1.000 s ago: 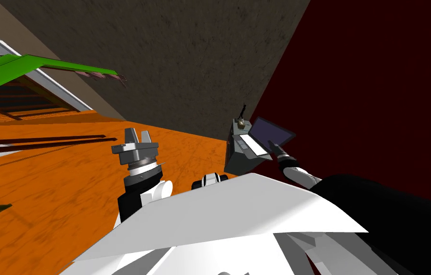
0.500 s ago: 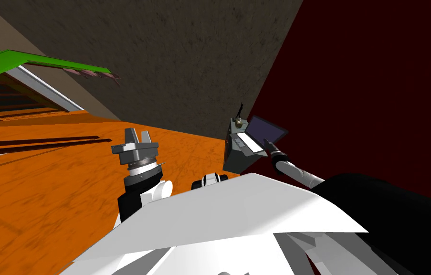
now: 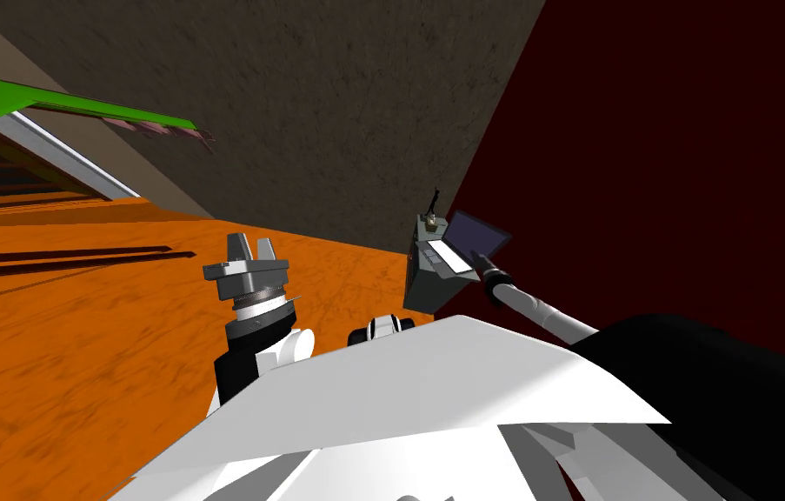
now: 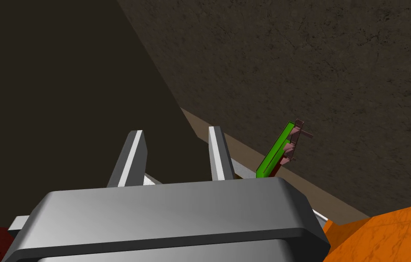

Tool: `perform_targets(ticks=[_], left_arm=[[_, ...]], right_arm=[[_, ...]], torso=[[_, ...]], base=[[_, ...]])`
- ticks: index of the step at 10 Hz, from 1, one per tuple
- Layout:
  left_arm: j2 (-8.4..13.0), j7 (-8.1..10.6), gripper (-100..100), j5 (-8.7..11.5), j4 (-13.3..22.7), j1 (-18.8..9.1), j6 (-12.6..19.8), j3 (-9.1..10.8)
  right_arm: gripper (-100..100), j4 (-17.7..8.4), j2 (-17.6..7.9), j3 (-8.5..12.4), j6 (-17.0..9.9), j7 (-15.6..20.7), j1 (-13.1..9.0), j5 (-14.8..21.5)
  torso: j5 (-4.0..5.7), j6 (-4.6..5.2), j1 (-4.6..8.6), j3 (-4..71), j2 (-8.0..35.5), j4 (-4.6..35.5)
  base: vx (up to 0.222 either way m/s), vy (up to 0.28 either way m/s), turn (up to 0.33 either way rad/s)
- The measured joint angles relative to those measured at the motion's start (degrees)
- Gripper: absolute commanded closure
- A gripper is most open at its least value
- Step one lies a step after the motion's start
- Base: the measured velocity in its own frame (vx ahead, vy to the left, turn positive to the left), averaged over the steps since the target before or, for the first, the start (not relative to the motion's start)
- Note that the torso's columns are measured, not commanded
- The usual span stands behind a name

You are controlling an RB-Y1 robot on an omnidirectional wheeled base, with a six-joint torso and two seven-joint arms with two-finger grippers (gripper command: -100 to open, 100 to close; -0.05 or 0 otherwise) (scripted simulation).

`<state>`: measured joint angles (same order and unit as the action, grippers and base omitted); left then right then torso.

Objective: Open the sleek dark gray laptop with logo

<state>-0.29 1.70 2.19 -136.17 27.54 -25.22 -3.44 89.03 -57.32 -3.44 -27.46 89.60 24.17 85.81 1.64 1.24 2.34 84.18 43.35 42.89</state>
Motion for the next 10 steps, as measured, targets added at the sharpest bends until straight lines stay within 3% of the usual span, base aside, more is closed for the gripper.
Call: perform_targets(ticks=[2, 4, 6, 7, 8, 10], left_arm=[[0.0, 0.00, 0, 0.0, 0.0, 0.0, 0.0, 0.01], [0.0, 0.00, 0, 0.0, 0.0, 0.0, 0.0, 0.00], [0.0, 0.00, 0, 0.0, 0.0, 0.0, 0.0, 0.00], [0.0, 0.00, 0, 0.0, 0.0, 0.0, 0.0, 0.00], [0.0, 0.00, 0, 0.0, 0.0, 0.0, 0.0, 0.00], [0.0, 0.00, 0, 0.0, 0.0, 0.0, 0.0, 0.00]], right_arm=[[-100, -1.0, 1.7, 0.1, 3.1, 2.3, -3.7, -0.1], [-100, -0.3, 2.5, 0.5, 5.3, 5.1, -4.4, -1.2], [-100, -1.9, 5.5, 0.5, 8.3, 9.0, -8.0, -4.3], [-100, -3.4, 6.2, 0.3, 10.1, 8.8, -10.4, -3.1], [-100, -3.3, 6.5, 0.4, 11.8, 9.2, -12.0, -3.2], [-100, -2.5, 6.9, 0.4, 12.9, 12.1, -12.8, -4.6]], torso=[[0.06, -0.45, 0.18, -0.5, -0.2, -0.1], [-0.12, -0.85, 0.05, -0.7, -0.3, -0.3], [0.01, -0.62, 0.26, -1.0, 0.2, -0.1], [0.06, -0.78, 0.30, -0.9, 0.0, -0.2], [0.10, -0.82, 0.36, -0.7, -0.3, -0.3], [-0.05, -0.81, 0.21, -0.6, -0.4, -0.3]], base=[[0.009, 0.007, -0.078], [-0.033, -0.012, -0.090], [-0.069, -0.034, -0.030], [-0.013, -0.002, 0.007], [-0.005, 0.016, -0.007], [0.006, 0.008, -0.008]])
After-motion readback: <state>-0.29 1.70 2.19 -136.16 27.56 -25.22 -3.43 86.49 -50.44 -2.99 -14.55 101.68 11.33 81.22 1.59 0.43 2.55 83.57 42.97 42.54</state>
